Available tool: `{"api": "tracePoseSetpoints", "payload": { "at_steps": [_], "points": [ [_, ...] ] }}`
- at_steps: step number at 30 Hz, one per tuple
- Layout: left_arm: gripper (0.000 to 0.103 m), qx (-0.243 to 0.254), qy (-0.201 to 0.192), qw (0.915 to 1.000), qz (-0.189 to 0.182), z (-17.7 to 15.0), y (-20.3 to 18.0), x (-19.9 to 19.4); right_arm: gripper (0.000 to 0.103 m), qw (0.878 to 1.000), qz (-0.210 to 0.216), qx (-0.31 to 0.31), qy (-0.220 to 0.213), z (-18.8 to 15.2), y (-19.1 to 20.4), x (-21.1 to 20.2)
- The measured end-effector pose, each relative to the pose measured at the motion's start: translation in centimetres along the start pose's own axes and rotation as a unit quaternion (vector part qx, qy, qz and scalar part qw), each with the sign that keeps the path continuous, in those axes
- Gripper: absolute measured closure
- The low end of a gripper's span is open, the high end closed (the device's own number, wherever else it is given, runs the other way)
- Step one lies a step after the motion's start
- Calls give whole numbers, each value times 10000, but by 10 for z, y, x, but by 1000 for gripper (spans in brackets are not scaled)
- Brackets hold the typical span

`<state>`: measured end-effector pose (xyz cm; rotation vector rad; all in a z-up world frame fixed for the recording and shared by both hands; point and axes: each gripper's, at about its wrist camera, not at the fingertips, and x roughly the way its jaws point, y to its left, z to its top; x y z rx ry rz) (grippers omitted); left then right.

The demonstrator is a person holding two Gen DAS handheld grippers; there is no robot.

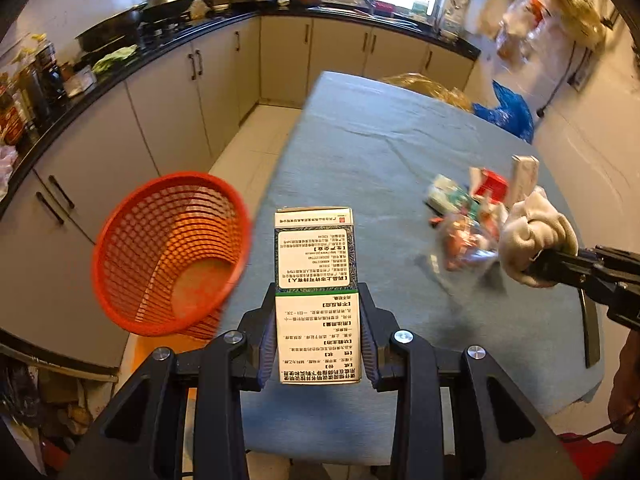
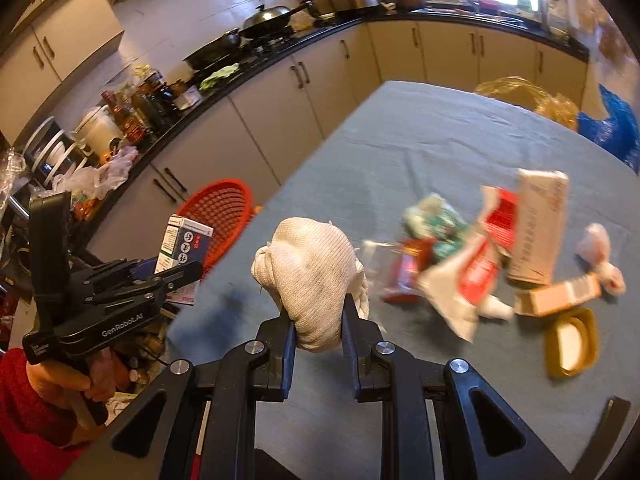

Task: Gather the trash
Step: 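Carry the box and cloth bundle to the orange wastebasket and release both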

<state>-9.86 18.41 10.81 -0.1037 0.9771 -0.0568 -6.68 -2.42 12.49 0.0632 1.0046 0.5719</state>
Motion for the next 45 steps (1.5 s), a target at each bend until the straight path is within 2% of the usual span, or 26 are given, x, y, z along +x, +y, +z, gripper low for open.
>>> {"api": "tracePoseSetpoints", "payload": {
  "at_steps": [9, 15, 21, 29, 32, 34, 36, 37, 41, 45],
  "points": [
    [69, -358, -32, 9991, 231, 11, 78, -5, 81, 9978, 375, -399, 371, 32, 71, 62],
    [69, -609, 105, 9974, 370, 13, 125, 5, 81, 9949, 635, -428, 655, 56, 110, 109],
    [69, -653, 300, 9970, 302, 15, 145, 27, 81, 9932, 645, -342, 903, 77, 137, 155],
    [69, -769, 363, 9962, 189, 15, 157, 42, 80, 9925, 438, -210, 1120, 85, 145, 193],
    [69, -761, 306, 9964, 230, 17, 160, 43, 77, 9925, 422, -236, 1121, 87, 148, 198],
    [68, -763, 251, 9966, 203, 19, 162, 44, 71, 9928, 408, -285, 1092, 88, 148, 197],
    [55, -805, 212, 9963, 228, 20, 163, 43, 64, 9930, 388, -320, 1065, 87, 148, 195],
    [53, -837, 172, 9960, 242, 20, 164, 42, 60, 9933, 372, -322, 1046, 87, 148, 194],
    [52, -912, 151, 9952, 308, 20, 166, 42, 60, 9942, 348, -253, 981, 88, 144, 187],
    [49, -853, -97, 9950, 502, 18, 159, 28, 60, 9970, 171, -317, 690, 83, 136, 158]
  ]
}}
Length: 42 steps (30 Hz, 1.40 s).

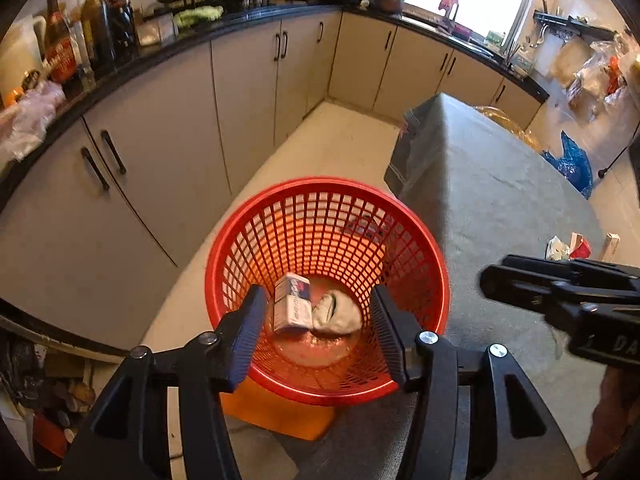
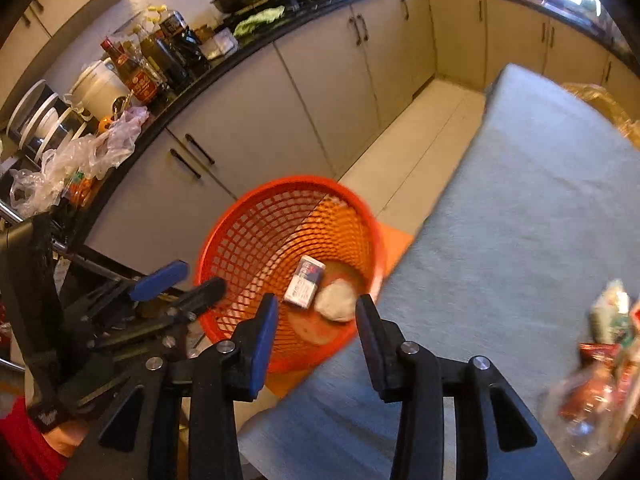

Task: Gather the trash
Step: 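Carry the box and cloth bundle to the orange wastebasket and release both, then grasp the clear plastic cup with the left tool while the right tool grasps the yellow container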

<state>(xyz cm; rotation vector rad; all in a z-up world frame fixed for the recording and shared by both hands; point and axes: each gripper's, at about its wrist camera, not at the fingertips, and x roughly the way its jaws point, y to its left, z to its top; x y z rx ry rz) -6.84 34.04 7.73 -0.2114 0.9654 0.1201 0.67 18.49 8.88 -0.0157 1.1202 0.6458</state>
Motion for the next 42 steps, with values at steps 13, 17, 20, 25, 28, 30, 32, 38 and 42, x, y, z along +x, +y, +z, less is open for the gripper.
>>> {"api": "tracePoseSetpoints", "payload": {
  "at_steps": [13, 17, 20, 25, 28, 30, 32, 38, 42],
  "points": [
    [44, 1058, -255, 9926, -546, -20, -109, -16, 60, 9849, -1142, 870, -968, -94, -89, -105],
    [44, 1512, -214, 9849, -811, -30, -158, -14, 60, 9677, -1524, 1636, -1167, -131, -139, -139],
    [44, 1863, -190, 9769, -1032, -40, -197, -12, 60, 9498, -1926, 2137, -1228, -152, -177, -159],
    [44, 2305, -148, 9646, -1271, -56, -252, -9, 60, 9248, -2218, 2820, -1268, -188, -226, -185],
    [44, 2465, -78, 9602, -1314, -65, -276, -3, 60, 9173, -2287, 3053, -1145, -207, -251, -193],
    [44, 2517, -66, 9590, -1303, -70, -288, 0, 60, 9137, -2381, 3103, -1104, -216, -263, -199],
    [44, 2560, -58, 9592, -1196, -73, -299, 6, 60, 9131, -2359, 3141, -1092, -222, -265, -203],
    [51, 2569, -29, 9637, -727, -76, -315, 30, 60, 9161, -2183, 3191, -1059, -229, -294, -211],
    [70, 2541, 22, 9658, -516, -75, -321, 44, 60, 9202, -2022, 3206, -981, -224, -314, -205]
  ]
}}
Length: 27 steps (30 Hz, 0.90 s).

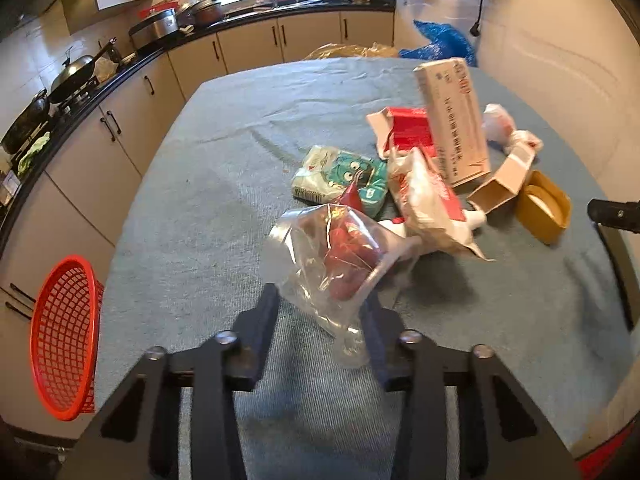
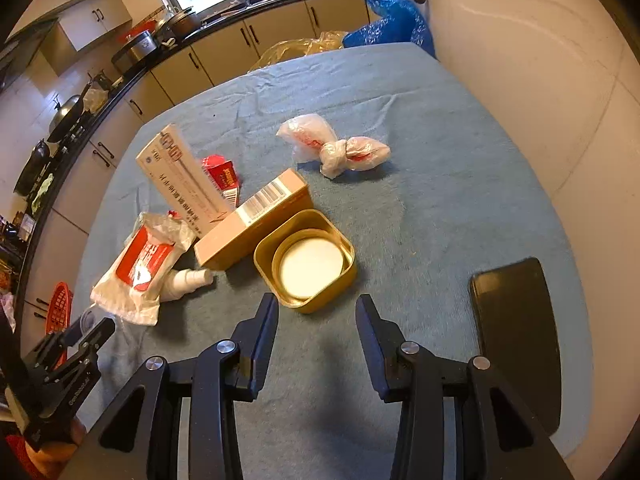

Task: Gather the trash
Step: 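Grasp the clear plastic cup with the left tool while the right tool grasps the yellow container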

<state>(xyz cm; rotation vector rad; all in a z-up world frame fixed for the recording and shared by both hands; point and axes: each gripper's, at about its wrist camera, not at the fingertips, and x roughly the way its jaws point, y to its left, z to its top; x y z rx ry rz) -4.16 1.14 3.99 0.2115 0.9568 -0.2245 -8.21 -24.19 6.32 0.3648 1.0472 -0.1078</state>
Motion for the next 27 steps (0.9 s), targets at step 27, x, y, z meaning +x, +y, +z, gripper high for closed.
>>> {"api": "tracePoseSetpoints", "payload": {
  "at_steps": [27],
  "points": [
    [92, -147, -325, 9993, 91, -14, 24, -31, 92, 10000, 84, -11, 29, 1, 3, 12]
  ]
}}
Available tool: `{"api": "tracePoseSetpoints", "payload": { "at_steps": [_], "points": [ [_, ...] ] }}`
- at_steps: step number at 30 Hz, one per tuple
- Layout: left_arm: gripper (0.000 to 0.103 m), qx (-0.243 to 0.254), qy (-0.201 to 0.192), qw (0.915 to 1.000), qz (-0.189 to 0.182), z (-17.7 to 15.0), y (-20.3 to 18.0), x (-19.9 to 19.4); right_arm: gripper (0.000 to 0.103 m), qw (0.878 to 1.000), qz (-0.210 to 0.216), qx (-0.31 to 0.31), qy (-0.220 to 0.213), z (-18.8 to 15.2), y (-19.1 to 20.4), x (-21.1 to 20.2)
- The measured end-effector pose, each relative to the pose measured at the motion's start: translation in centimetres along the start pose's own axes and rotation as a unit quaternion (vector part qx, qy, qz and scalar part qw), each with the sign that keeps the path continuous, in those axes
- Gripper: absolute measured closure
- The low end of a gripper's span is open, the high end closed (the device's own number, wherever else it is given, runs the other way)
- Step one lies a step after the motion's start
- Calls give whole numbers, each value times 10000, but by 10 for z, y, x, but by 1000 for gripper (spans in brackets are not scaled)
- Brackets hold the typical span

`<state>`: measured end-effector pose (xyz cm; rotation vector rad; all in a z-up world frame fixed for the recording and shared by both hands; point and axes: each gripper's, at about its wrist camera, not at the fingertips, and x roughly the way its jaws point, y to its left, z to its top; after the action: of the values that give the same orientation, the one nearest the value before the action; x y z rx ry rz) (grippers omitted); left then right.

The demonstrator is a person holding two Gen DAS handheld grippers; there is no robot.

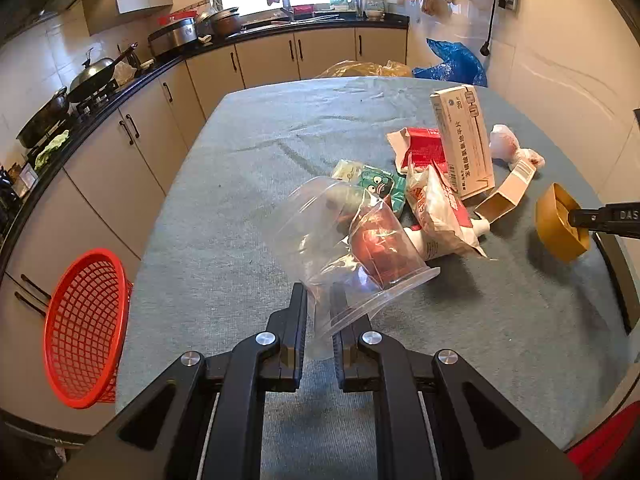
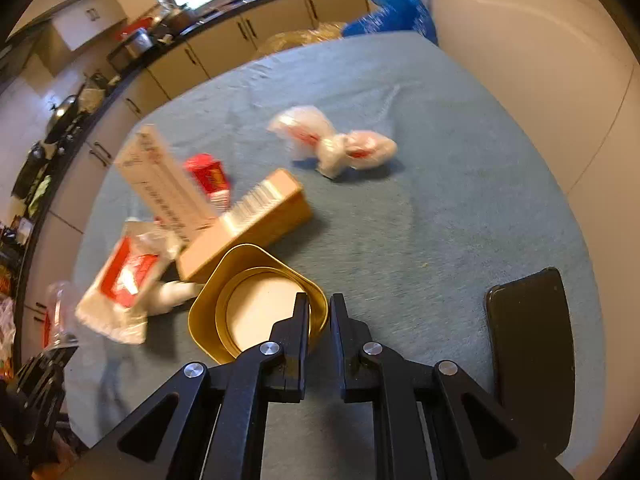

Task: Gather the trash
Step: 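Grasp the clear plastic cup with the left tool while the right tool grasps the yellow container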

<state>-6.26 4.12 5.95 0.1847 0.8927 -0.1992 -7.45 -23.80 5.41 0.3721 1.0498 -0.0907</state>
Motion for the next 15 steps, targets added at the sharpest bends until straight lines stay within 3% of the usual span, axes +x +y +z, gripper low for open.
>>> {"api": "tracePoseSetpoints", "payload": {
  "at_steps": [5, 15],
  "points": [
    [92, -8, -65, 10000, -66, -1, 1, -6, 92, 9986, 120, -435, -258, -9, 25, -22],
    [92, -27, -219, 9997, -93, -1, 9, -21, 92, 9944, 317, -974, -264, -19, 68, -31]
  ]
}}
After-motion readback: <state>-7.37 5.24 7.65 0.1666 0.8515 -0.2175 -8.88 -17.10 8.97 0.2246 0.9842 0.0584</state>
